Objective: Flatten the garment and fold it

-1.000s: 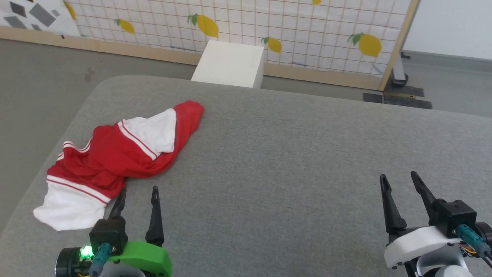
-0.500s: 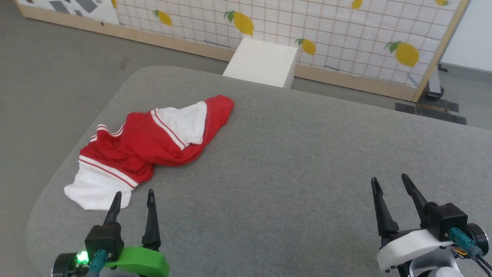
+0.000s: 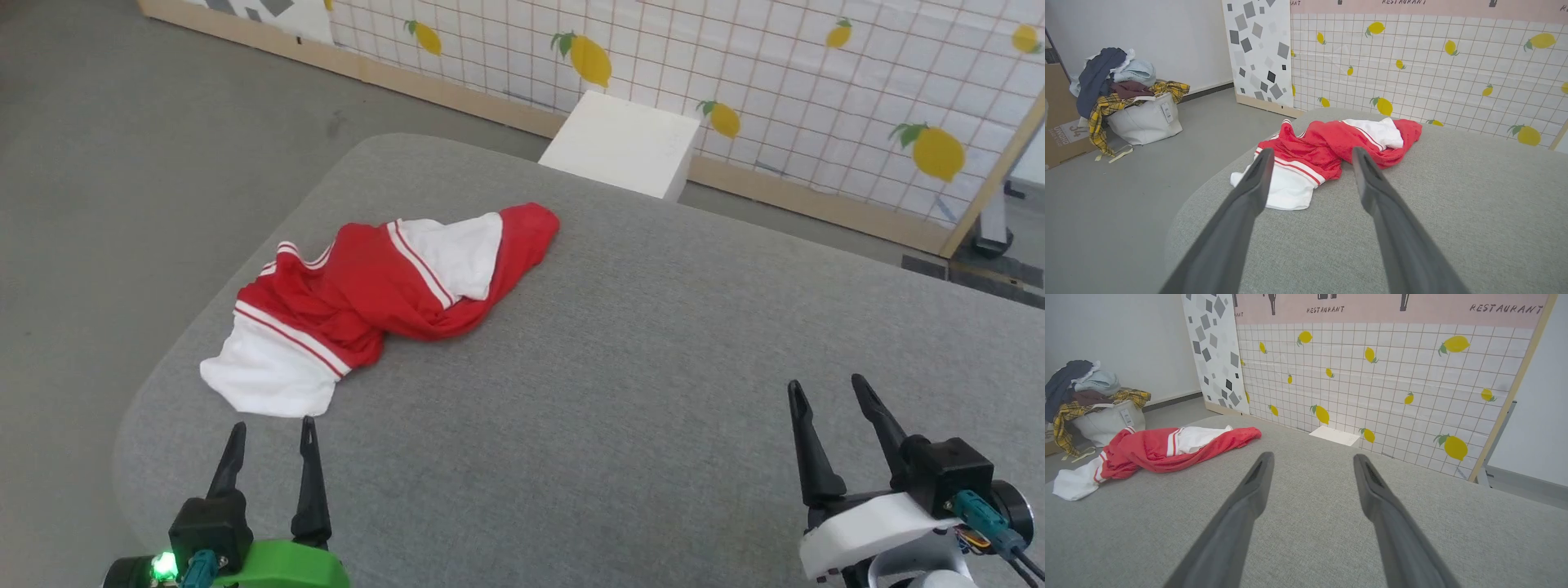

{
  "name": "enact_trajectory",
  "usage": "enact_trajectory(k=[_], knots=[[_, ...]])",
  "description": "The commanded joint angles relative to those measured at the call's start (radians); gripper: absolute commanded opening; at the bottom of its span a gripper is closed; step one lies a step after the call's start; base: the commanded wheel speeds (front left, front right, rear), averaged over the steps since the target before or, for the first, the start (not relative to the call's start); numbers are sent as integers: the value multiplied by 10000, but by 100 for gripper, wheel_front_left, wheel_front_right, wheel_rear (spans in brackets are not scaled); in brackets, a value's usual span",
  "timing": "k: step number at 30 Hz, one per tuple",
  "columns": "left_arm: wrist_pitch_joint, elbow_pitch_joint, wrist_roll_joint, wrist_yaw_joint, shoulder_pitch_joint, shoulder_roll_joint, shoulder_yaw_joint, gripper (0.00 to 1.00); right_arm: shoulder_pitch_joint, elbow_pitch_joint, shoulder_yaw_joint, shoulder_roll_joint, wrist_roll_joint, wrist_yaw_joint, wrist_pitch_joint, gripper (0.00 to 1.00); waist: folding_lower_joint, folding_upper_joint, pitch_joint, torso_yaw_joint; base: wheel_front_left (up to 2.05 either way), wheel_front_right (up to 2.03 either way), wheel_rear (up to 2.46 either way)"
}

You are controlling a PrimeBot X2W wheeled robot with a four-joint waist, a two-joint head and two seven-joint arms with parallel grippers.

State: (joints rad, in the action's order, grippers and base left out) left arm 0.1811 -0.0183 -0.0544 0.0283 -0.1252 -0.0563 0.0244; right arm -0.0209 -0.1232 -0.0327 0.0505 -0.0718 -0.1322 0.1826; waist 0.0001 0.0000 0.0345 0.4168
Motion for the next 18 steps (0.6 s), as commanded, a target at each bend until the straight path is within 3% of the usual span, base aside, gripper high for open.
enact_trajectory(k=[1,18], knots=[[118,-41,-159,-1,-183,30,47,100,5,-70,12,-2,-89,11,107,100,-1,0,21,140,0,0,0],[532,-132,-286,2,-461,46,128,100,-62,-437,-27,-3,-242,14,518,100,-1,0,138,840,0,0,0]])
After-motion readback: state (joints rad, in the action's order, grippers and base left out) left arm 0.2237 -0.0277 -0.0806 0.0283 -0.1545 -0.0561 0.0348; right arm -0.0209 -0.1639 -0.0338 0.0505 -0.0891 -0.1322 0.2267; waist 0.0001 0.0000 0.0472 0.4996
